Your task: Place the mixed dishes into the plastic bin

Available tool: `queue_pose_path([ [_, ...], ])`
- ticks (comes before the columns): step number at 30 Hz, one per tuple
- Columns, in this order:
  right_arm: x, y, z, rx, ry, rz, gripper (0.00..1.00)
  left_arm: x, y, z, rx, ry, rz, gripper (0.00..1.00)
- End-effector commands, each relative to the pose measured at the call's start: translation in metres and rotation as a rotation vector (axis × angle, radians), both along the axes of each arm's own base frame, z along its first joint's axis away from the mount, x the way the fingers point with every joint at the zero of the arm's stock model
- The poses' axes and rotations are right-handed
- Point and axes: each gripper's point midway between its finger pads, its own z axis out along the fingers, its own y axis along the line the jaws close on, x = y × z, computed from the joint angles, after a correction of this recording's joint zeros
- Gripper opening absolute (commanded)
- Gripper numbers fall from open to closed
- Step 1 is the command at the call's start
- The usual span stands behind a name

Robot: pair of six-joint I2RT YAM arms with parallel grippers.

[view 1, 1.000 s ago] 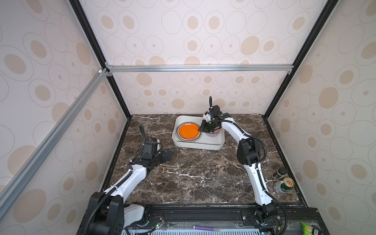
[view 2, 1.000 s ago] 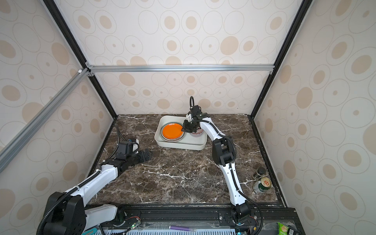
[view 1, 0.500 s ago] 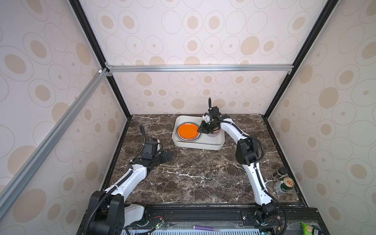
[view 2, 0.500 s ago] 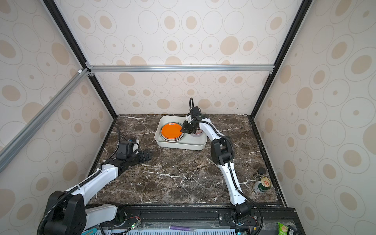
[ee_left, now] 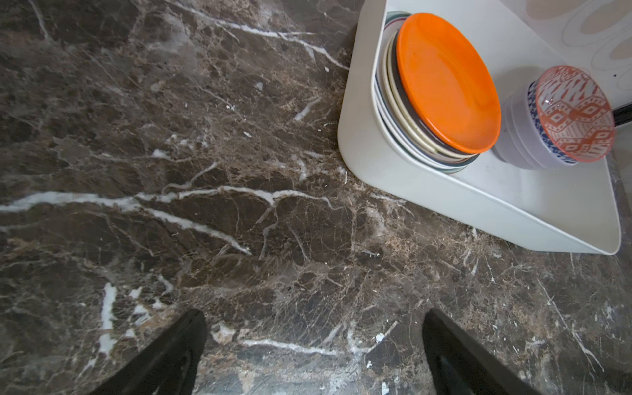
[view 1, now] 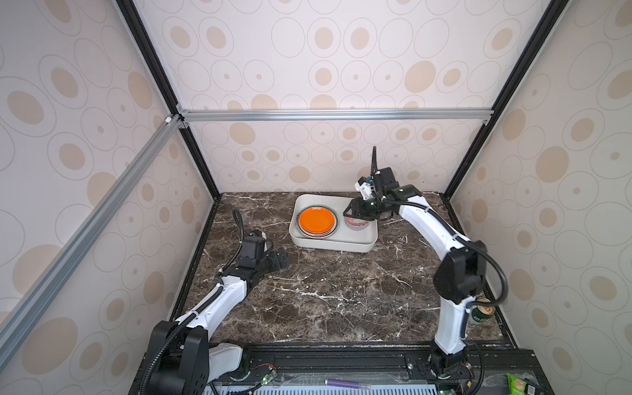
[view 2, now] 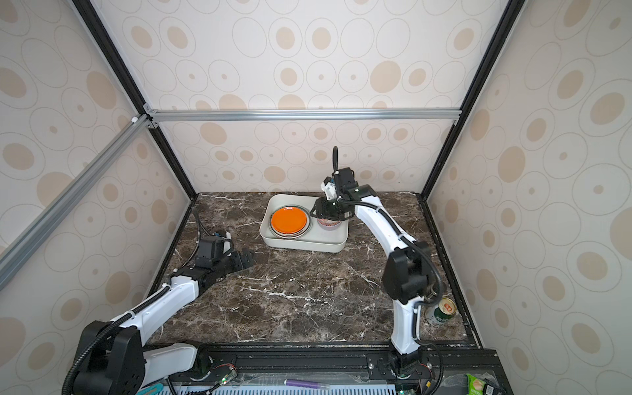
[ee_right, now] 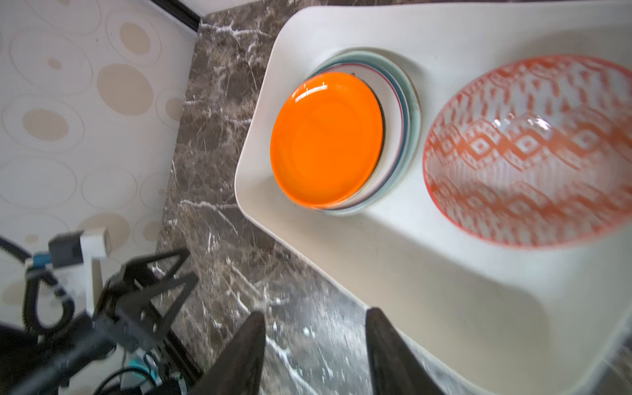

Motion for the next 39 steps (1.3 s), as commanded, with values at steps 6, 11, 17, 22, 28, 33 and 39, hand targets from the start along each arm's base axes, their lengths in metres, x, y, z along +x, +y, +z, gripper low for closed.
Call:
queue_pose_path([
  [6,-0.114,-0.102,-0.067,-0.259,-0.005,-0.166,0.69,-0.004,-0.004,0.006,0.178,-0.106,0.009,0.99],
  [11,-0.150,-0.149,-0.091,-0.364,-0.004,-0.293,0.66,-0.003,0.009,0.030,0.198,-0.262,0.077,0.99],
  [17,-0.127,-0.145,-0.095,-0.346,-0.014,-0.344,0.52,0.048,-0.006,0.034,0.274,-0.176,0.041,0.97],
  [22,-0.086,-0.131,-0.097,-0.331,0.027,-0.341,0.49,0.101,-0.025,0.025,0.293,-0.117,0.020,0.91],
  [28,-0.043,-0.118,-0.102,-0.315,0.050,-0.334,0.48,0.148,-0.031,0.014,0.311,-0.062,0.005,0.72],
  [33,-0.019,-0.111,-0.114,-0.311,0.080,-0.324,0.48,0.168,-0.032,0.003,0.311,-0.026,-0.011,0.60],
  [39,0.005,-0.103,-0.138,-0.311,0.129,-0.315,0.48,0.174,-0.024,-0.012,0.316,0.008,-0.005,0.57],
])
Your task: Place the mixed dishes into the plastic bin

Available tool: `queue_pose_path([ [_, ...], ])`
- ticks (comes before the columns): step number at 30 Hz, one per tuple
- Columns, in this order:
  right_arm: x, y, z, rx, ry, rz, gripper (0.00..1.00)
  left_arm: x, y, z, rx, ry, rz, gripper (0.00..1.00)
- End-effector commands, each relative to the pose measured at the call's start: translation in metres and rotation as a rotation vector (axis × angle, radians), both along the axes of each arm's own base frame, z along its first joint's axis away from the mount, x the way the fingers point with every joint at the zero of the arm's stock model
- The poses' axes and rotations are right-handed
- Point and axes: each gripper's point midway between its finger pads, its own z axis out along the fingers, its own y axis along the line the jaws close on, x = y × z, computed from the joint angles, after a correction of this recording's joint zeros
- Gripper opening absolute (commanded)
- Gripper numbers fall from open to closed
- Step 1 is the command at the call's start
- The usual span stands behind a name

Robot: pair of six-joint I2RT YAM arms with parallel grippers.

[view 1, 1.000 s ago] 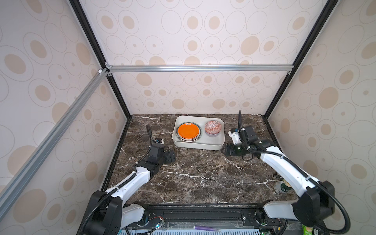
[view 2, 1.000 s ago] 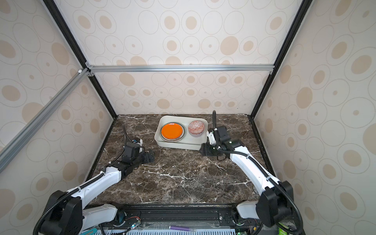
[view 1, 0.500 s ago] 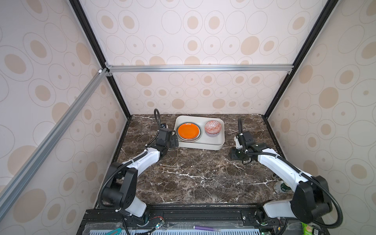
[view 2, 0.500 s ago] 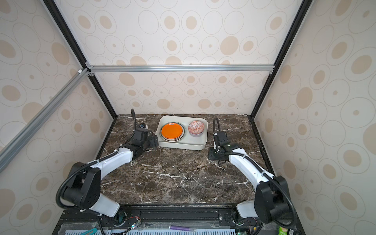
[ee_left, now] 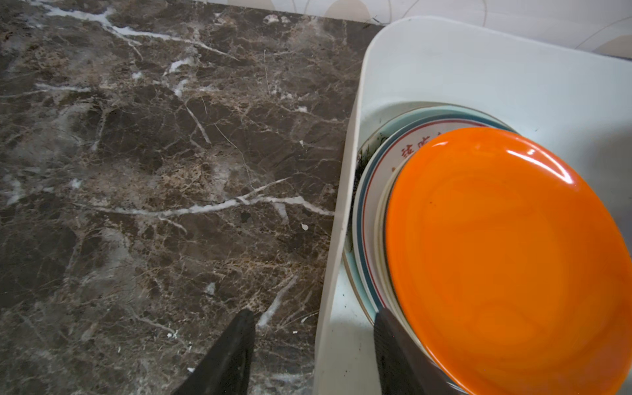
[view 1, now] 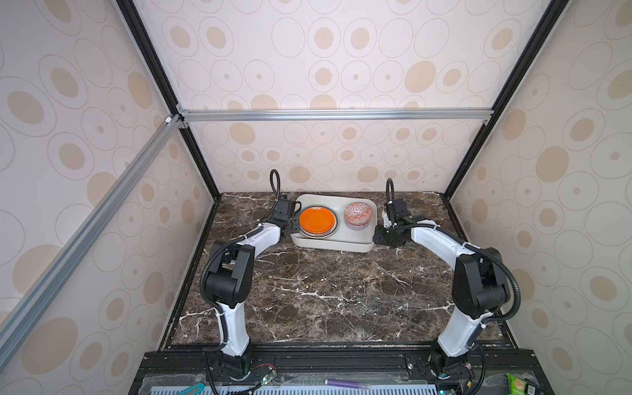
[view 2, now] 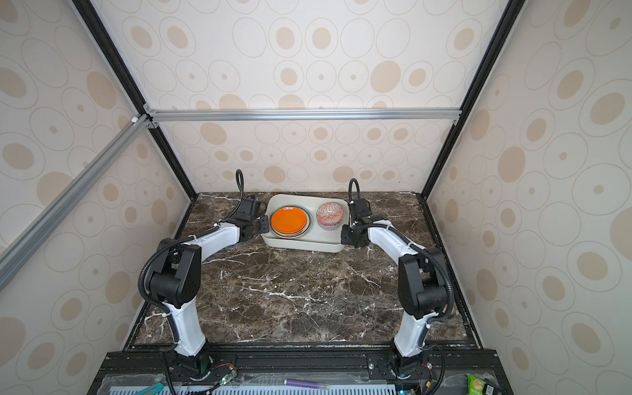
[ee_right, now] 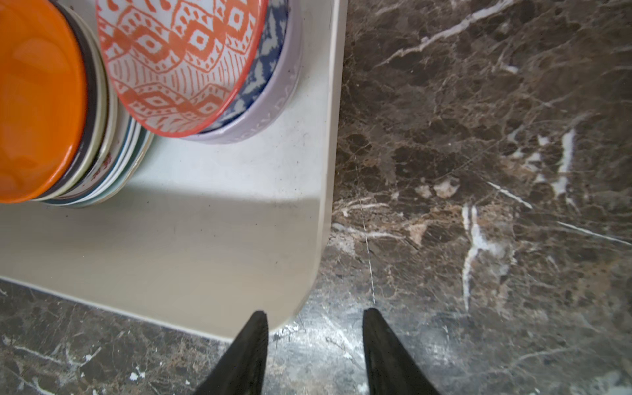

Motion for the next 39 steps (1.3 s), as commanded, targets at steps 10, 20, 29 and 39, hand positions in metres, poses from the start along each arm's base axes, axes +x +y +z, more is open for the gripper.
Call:
queue_pose_path([
  [10,0.023,0.011,-0.015,0.015,0.048,0.015,0.39,0.002,0.006,-0.024,-0.017,0.068,-0.024,0.32],
  [20,0.016,0.015,-0.033,0.036,0.111,0.023,0.17,-0.028,0.006,-0.042,-0.054,0.110,-0.027,0.00],
  [29,-0.017,0.003,-0.035,0.020,0.132,0.013,0.13,-0.064,0.009,-0.036,-0.103,0.104,-0.018,0.00],
  [39,-0.084,-0.016,-0.039,0.013,0.141,-0.002,0.14,-0.122,-0.002,-0.029,-0.130,0.095,-0.044,0.00],
])
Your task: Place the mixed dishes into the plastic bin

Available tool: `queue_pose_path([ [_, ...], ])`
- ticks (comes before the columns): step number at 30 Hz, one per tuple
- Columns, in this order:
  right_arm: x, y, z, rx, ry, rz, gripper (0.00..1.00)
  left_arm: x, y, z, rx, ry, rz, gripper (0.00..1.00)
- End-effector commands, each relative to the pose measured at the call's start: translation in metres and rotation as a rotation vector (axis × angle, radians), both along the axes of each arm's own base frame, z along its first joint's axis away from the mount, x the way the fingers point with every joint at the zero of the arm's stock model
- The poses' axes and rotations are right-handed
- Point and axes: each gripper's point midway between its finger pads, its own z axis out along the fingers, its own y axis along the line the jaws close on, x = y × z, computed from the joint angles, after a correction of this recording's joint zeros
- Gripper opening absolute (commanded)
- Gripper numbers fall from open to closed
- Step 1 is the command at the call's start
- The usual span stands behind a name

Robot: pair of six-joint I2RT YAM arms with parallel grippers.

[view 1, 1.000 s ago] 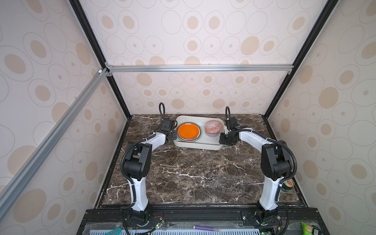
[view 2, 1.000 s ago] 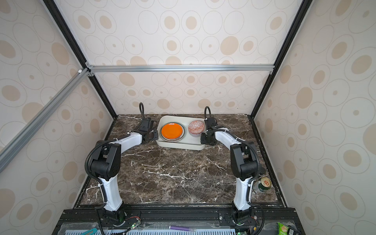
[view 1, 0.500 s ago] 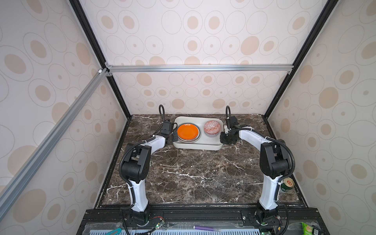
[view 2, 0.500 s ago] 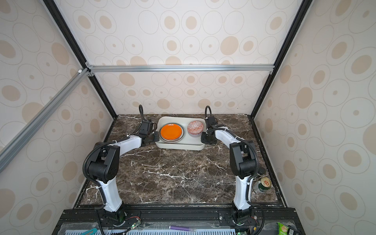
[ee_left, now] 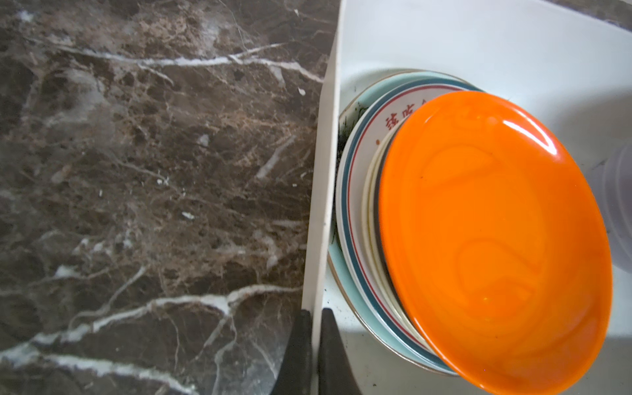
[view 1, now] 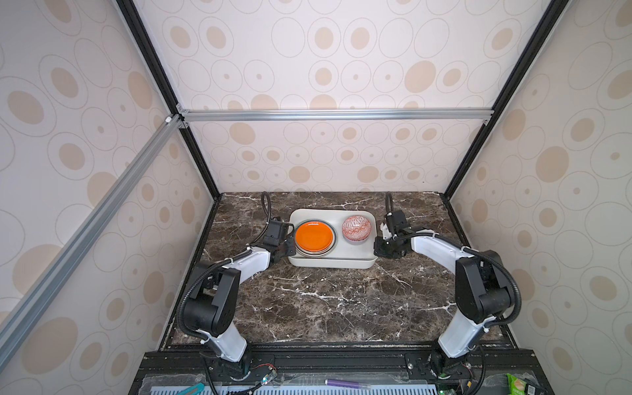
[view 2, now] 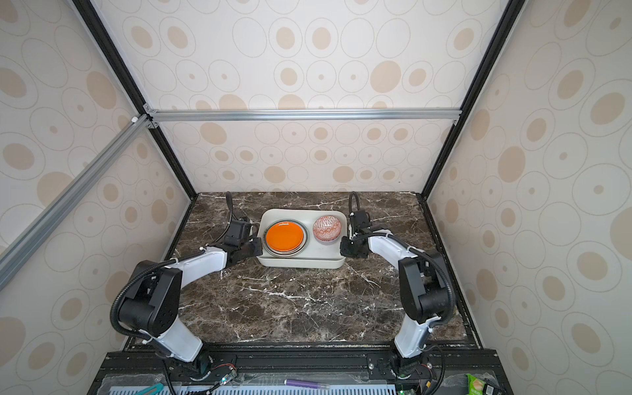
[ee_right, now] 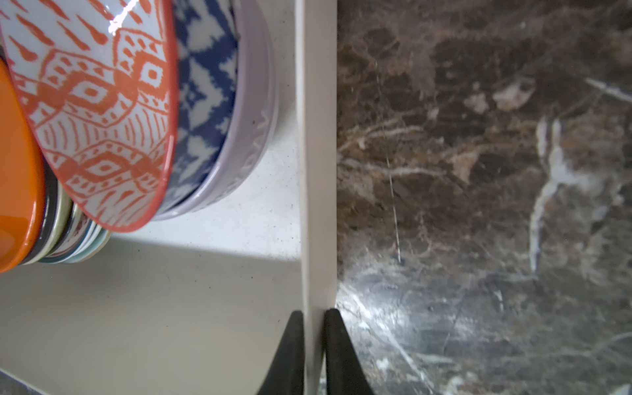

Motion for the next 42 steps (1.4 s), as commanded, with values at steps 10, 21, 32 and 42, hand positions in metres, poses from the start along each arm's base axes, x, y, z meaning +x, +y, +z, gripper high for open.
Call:
queue_pose_path([
  [10,-0.059,-0.024,0.006,-0.075,-0.002,0.044,0.42,-0.048,0.008,0.024,0.010,-0.043,0.018,0.36],
  [21,-0.038,-0.071,0.077,-0.295,-0.298,-0.049,1.00,-0.043,0.071,0.138,0.251,-0.434,0.202,0.99],
  [32,-0.023,-0.075,0.068,-0.373,-0.627,0.049,1.00,-0.061,0.097,0.105,0.402,-0.661,0.121,0.99],
  [42,0.004,-0.104,0.058,-0.464,-0.722,0.004,1.00,-0.054,0.143,0.072,0.340,-0.711,0.199,0.99],
])
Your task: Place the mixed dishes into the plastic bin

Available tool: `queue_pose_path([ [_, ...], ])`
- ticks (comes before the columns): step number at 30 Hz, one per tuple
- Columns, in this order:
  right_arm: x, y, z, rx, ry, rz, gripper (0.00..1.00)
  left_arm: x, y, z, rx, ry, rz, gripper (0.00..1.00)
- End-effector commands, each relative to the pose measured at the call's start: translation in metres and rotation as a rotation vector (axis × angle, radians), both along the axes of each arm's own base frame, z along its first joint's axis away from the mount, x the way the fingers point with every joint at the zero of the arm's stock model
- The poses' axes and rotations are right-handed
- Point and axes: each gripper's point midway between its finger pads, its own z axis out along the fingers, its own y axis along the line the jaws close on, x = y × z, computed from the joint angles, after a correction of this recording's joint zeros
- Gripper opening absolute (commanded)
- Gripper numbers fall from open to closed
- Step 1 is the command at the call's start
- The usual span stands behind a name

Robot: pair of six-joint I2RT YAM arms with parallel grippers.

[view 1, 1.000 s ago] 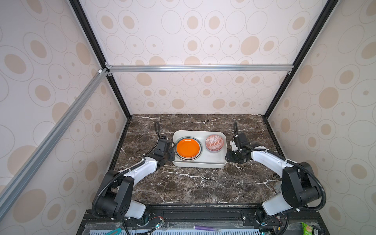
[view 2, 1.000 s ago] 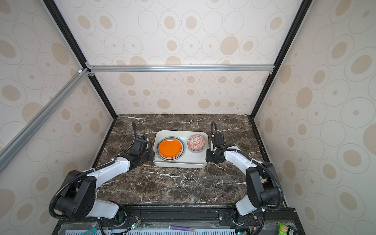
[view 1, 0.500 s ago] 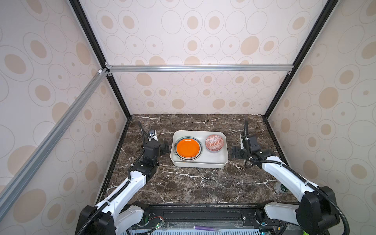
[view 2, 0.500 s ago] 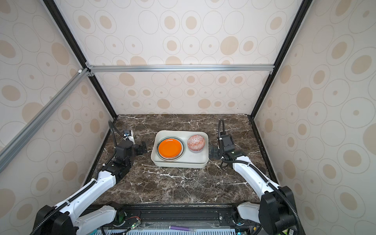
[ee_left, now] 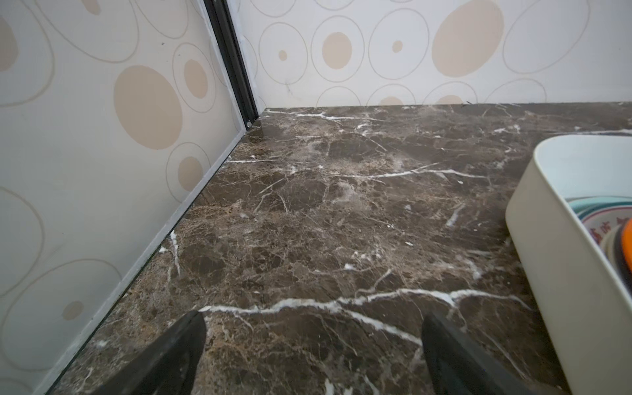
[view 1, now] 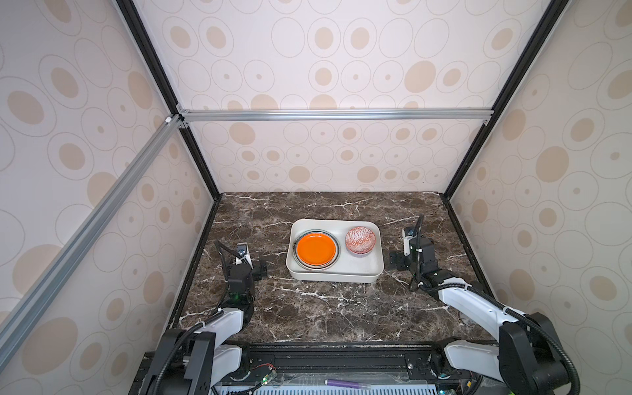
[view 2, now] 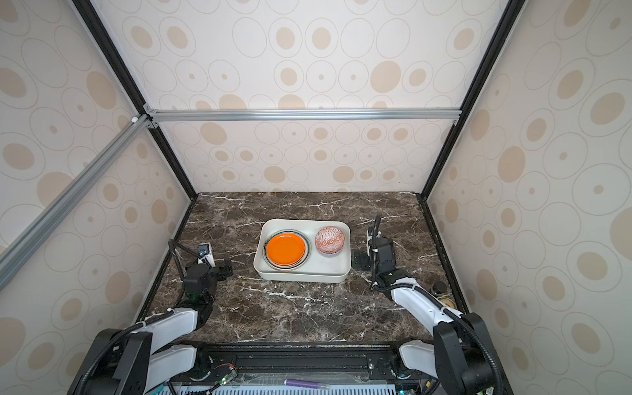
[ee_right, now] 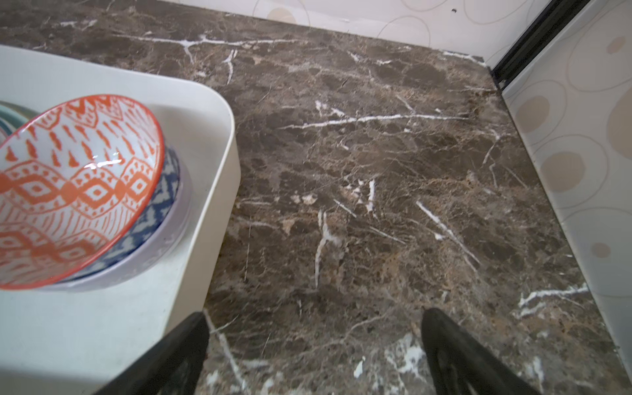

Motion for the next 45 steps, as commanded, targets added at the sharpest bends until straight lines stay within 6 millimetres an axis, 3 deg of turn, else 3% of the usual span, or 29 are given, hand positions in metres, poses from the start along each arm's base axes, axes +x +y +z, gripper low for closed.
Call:
queue_pose_path([
  [1,0.015,-0.014,0.007,-0.021,-0.094,-0.014,1.00,0.018,0.000,0.029,-0.012,-0.148,-0.053,0.99],
  [7,0.028,-0.029,-0.008,-0.001,-0.150,-0.027,1.00,0.043,0.001,0.029,-0.028,-0.160,-0.080,0.99],
  [11,0.037,-0.028,-0.015,0.009,-0.155,0.004,1.00,0.040,-0.008,0.024,-0.042,-0.211,-0.148,0.99],
  [15,0.040,-0.041,-0.035,0.085,-0.161,-0.027,1.00,0.043,-0.009,0.019,-0.037,-0.198,-0.151,0.99],
  [45,0.038,-0.042,-0.036,0.092,-0.169,-0.011,1.00,0.044,-0.015,0.015,-0.016,-0.188,-0.166,0.99],
])
